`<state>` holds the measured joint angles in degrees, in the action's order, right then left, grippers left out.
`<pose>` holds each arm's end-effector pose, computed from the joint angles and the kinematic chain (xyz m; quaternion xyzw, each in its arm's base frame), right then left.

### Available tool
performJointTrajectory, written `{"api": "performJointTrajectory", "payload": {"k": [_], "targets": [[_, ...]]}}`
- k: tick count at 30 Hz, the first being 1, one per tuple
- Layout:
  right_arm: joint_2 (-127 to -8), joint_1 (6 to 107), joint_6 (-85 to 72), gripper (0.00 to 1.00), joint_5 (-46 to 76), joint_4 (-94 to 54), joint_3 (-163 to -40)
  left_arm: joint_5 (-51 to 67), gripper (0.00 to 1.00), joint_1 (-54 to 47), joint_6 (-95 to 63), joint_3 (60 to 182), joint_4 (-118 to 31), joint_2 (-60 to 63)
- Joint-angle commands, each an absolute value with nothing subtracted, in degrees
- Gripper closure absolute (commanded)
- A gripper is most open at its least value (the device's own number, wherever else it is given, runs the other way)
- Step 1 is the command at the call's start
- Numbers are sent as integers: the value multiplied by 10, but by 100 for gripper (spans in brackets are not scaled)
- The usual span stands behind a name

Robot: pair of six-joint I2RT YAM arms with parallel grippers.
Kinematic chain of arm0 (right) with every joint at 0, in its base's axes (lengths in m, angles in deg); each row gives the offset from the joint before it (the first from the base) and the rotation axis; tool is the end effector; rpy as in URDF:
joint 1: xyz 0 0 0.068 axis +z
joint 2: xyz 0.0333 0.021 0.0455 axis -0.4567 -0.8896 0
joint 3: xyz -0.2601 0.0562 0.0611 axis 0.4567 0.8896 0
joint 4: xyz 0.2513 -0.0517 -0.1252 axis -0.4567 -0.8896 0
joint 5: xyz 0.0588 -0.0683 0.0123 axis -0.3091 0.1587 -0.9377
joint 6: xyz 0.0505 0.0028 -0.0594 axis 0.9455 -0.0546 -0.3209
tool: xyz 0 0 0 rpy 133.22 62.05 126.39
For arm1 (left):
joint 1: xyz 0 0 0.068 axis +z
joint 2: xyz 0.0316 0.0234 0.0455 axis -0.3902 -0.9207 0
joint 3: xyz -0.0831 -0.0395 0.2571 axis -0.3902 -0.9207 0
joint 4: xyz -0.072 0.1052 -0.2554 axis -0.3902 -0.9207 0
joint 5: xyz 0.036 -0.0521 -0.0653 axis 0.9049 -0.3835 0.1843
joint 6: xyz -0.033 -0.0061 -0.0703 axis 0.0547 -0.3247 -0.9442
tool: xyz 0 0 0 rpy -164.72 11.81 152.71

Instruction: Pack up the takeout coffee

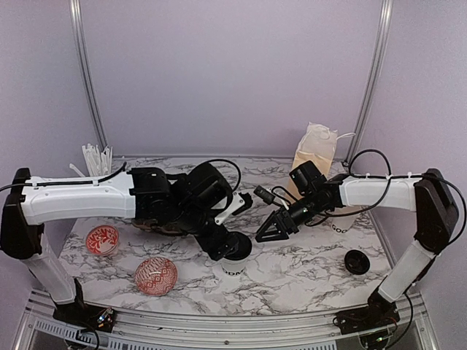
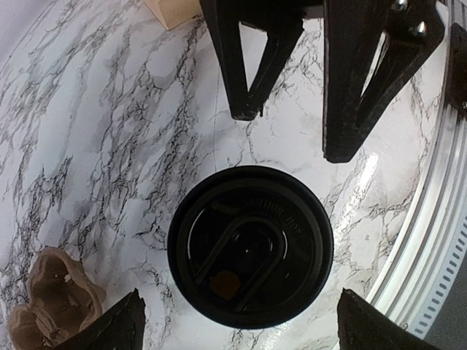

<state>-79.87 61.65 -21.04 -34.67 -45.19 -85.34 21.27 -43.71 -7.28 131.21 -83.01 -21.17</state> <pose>0.2551 0.2431 0.1808 -0.4224 0.7458 0.5021 0.1148 0.1710 -0.3818 0.2509 0.4874 0.8104 -0.1489 0.2890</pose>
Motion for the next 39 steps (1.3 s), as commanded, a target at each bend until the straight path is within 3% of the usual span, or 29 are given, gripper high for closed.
{"api": "performJointTrajectory", "payload": {"k": [1, 12, 19, 27, 39], "targets": [[-804, 621, -195, 35, -328, -455, -867, 258, 8, -433, -143, 1298, -817, -128], [-860, 622, -178, 47, -366, -469, -900, 220, 23, -381, -398, 1206, -698, -121], [-868, 621, -172, 47, -387, -463, -899, 152, 33, -354, -423, 1152, -632, -118], [-877, 623, -169, 41, -402, -459, -902, 111, 35, -353, -431, 1127, -596, -126], [-897, 632, -177, 48, -408, -458, -907, 97, 51, -354, -439, 1075, -577, -129]]}}
